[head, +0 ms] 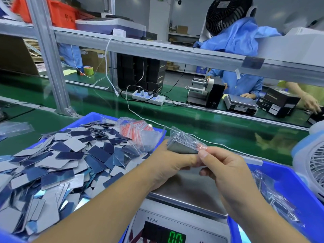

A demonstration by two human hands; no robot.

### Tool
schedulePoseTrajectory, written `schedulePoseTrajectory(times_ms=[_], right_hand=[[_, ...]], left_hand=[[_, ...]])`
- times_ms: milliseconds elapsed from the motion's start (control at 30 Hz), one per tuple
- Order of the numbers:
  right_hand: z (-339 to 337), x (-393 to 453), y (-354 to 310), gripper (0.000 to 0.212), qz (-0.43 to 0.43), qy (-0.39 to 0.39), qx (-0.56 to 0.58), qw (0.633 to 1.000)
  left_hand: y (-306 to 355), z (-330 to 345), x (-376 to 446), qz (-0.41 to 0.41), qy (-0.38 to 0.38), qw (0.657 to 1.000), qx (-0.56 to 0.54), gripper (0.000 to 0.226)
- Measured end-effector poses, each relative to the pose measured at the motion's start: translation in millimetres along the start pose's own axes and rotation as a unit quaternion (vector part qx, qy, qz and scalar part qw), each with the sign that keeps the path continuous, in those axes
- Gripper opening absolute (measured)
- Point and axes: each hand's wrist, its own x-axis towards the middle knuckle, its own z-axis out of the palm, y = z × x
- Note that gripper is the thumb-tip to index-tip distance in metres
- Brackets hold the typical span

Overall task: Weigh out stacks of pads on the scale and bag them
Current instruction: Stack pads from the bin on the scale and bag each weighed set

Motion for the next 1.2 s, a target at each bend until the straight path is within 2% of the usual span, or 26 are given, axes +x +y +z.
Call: schedulePoseTrajectory(times_ms=[100,200,267,333,433,600,700,867,1033,1200], right_hand=[[-4.0,3.9,1.4,0.014,-0.030,0.057,-0.036,0.997],[-11.0,5.8,-0.6,0.020,-0.104,0.081,-0.130,0.983],[-14.2,5.8,-2.0,0.018,-0.158,0.075,-0.234,0.957],[-14.1,5.1,-1.4,0.019,-0.211,0.057,-0.341,0.914],[-13.2,4.5,0.8,0.022,-0.244,0.029,-0.393,0.886],[-18.3,6.7,1.3,0.029,-0.207,0.002,-0.350,0.913],[-18.6,6.7,0.3,0.028,-0.182,0.012,-0.311,0.933],[-19.6,10.6,1.9,0.027,-0.069,0.007,-0.198,0.978],[-21.0,12.1,1.3,0.025,-0.066,0.027,-0.171,0.983],[-20.8,12.3,1.6,0.024,-0.064,0.024,-0.155,0.985]], left_hand=[[2.9,-1.9,-0.2,-0.016,-0.058,0.998,-0.001,0.030],[8.4,-6.4,1.0,-0.007,-0.062,0.998,0.015,0.027],[7.8,-6.9,2.2,0.014,-0.050,0.997,0.059,0.027],[4.3,-6.2,2.0,0.018,-0.051,0.995,0.086,0.031],[3.2,-6.0,1.2,0.009,-0.067,0.992,0.111,0.036],[9.4,-9.9,1.6,-0.036,-0.053,0.995,0.075,0.020],[10.6,-12.6,2.7,-0.056,-0.030,0.995,0.075,0.021],[9.7,-16.3,5.6,-0.060,0.000,0.997,0.051,0.019],[9.4,-18.2,7.4,-0.073,0.025,0.996,0.040,0.005],[8.5,-19.8,8.8,-0.059,0.027,0.996,0.066,0.007]])
